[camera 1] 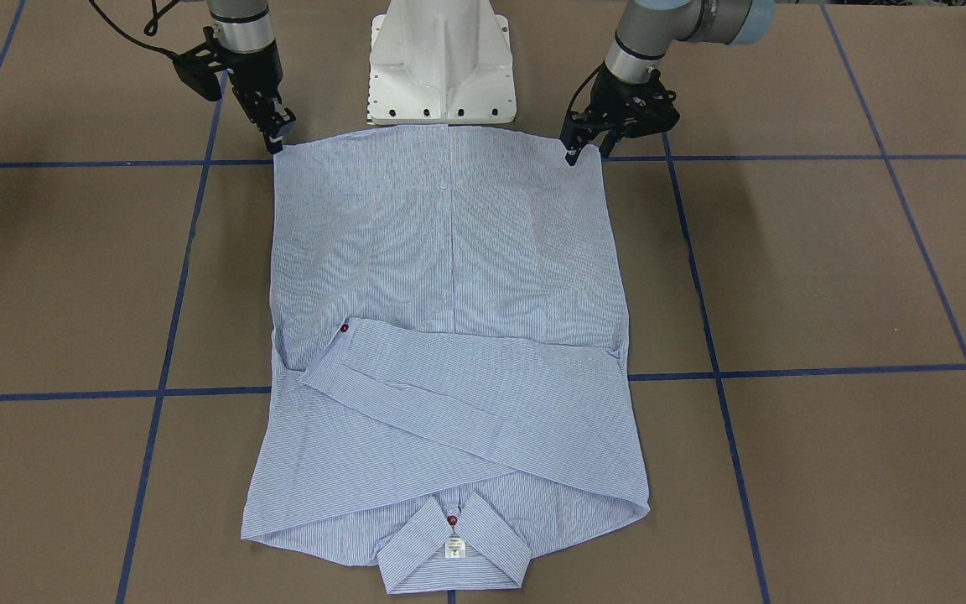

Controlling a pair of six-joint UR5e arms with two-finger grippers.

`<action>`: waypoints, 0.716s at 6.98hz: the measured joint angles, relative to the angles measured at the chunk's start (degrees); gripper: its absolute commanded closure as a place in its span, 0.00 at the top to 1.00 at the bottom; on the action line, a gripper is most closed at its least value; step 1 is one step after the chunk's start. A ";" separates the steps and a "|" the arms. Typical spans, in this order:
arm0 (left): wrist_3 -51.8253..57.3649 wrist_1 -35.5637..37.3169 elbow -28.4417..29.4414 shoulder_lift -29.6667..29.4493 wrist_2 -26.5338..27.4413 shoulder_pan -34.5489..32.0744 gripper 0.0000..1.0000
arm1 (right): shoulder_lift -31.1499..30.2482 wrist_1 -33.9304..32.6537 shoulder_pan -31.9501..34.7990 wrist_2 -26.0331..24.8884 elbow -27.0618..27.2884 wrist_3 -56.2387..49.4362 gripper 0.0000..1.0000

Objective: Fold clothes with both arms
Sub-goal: 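Lower both grippers to the hem corners nearest the robot and grasp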

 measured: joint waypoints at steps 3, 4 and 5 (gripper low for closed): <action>-0.78 0.19 -0.04 1.06 -0.06 0.87 0.64 | 0.04 0.02 -0.04 0.00 -0.01 0.02 0.00; -1.26 0.20 -0.02 1.07 -0.06 1.45 0.59 | 0.06 0.01 -0.04 0.00 -0.04 0.02 0.00; -1.73 0.20 0.02 1.06 -0.07 1.98 0.44 | 0.10 0.03 -0.04 0.00 -0.08 0.02 0.00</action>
